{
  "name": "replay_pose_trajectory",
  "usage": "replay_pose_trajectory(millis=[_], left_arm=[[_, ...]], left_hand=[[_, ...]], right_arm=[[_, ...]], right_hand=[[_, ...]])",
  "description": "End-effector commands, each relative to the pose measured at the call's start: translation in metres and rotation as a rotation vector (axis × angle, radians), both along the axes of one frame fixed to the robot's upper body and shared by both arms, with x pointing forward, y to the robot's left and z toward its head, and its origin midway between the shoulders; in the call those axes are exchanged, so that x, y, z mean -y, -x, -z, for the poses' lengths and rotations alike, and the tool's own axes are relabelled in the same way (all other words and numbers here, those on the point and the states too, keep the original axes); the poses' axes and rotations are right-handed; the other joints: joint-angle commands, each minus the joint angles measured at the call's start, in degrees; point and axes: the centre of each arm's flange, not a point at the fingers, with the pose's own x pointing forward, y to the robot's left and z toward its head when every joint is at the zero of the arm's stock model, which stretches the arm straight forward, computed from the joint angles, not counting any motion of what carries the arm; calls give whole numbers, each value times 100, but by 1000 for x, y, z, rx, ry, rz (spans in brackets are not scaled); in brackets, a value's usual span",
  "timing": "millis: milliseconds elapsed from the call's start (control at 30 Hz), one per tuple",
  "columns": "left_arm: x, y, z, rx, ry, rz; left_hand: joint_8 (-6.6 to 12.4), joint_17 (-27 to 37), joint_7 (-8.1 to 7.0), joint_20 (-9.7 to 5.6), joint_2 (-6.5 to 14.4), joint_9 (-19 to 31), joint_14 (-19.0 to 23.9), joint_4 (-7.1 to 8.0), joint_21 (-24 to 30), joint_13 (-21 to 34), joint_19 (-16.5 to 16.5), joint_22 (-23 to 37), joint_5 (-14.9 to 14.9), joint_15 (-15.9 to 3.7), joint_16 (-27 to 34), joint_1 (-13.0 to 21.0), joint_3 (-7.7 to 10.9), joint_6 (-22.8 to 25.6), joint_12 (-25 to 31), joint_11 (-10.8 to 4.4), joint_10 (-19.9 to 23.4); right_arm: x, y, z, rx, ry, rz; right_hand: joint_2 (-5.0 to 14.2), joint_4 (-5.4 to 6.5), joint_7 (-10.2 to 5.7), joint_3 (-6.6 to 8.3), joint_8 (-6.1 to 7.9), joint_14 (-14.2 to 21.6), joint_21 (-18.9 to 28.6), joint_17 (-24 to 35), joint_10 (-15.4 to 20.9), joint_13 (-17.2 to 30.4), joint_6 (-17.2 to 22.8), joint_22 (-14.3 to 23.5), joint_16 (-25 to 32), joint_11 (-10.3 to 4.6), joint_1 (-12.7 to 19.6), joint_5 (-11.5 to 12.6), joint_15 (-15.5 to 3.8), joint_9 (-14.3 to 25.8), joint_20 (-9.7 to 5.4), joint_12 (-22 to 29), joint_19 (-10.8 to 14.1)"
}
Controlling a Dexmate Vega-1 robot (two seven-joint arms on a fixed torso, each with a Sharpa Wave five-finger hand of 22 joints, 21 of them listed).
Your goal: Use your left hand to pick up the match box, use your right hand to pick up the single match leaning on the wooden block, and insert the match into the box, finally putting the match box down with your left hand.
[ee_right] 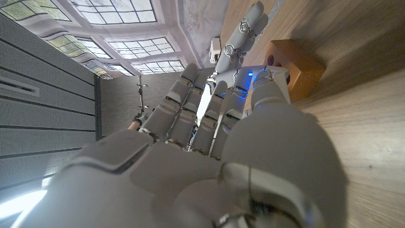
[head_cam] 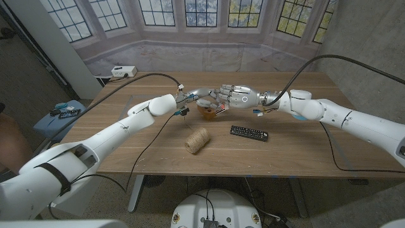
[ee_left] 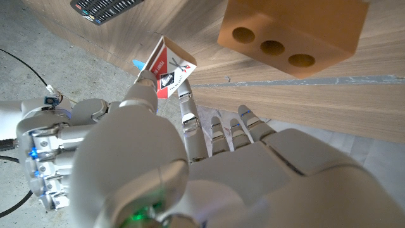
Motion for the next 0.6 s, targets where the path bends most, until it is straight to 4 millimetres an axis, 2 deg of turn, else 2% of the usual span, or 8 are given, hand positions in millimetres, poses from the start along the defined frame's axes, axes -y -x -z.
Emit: replay_pose_trajectory(millis=[33,600], left_arm=[[1,2,-1,5,-4,0],[-4,7,-3,11,-13,-12]], left_hand=[[6,6,-12,-6,21,19,-44,9,19,11,-23,16,-6,23,21,-18,-20,-27,7,2,-25],[7,7,-16,-6,17,18,-49,11,19,11,-33,16,-9,30,23,-24,-23,-30,12,3,-32]], right_arm=[[1,3,-5,14,-25,10],[2,3,-15,-45,-138,12]], right_hand=[[-27,10,4,-12,-11,-44,24,17,-48,15,-50,9,-13,24,-31,28,-833,31,-402,-12,-26],[-38,46,22,-51,-36,-55,21,38,-71,16,-138,8,-4,41,-104,31,-787,30,-361,-3,-34]])
